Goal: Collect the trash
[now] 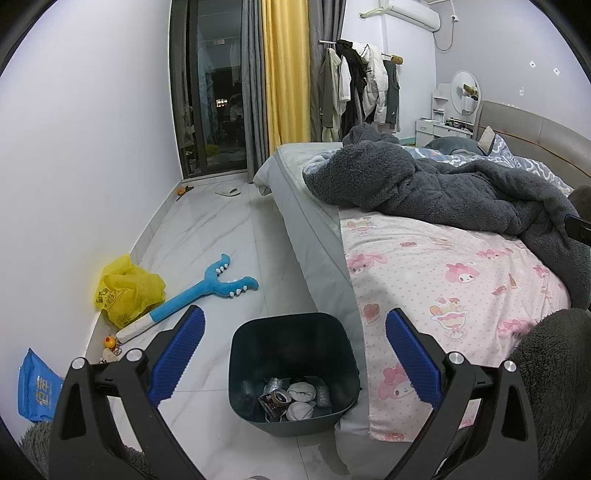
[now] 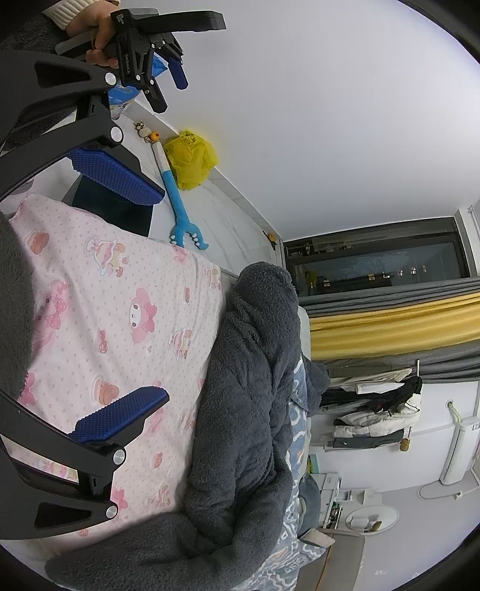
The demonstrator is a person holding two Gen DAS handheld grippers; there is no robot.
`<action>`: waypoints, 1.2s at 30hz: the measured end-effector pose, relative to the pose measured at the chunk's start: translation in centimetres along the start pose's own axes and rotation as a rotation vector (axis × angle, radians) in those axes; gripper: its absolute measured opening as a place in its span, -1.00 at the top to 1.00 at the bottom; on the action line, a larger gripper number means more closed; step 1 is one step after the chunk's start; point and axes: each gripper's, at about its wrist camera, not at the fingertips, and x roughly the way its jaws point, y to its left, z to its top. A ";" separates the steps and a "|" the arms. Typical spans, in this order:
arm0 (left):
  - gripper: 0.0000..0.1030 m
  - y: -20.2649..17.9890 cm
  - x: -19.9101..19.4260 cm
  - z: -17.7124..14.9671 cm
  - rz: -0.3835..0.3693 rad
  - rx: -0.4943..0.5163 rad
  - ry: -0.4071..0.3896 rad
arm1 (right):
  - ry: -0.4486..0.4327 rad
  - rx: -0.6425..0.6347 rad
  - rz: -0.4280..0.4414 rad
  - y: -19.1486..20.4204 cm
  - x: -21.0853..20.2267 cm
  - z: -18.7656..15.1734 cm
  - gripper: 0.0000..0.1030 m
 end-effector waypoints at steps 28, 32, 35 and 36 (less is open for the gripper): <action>-0.94 0.1 0.0 0.0 0.000 -0.002 0.003 | 0.002 -0.003 0.000 0.1 0.0 0.2 -0.93; -0.94 0.1 0.1 0.0 -0.003 -0.002 0.003 | 0.001 -0.002 0.000 0.1 -0.1 0.2 -0.93; -0.94 0.1 0.1 -0.1 0.002 -0.008 0.007 | 0.001 -0.003 0.000 0.1 -0.1 0.2 -0.94; -0.94 0.1 0.0 -0.1 0.002 -0.011 0.007 | 0.001 -0.003 0.000 0.1 0.0 0.2 -0.93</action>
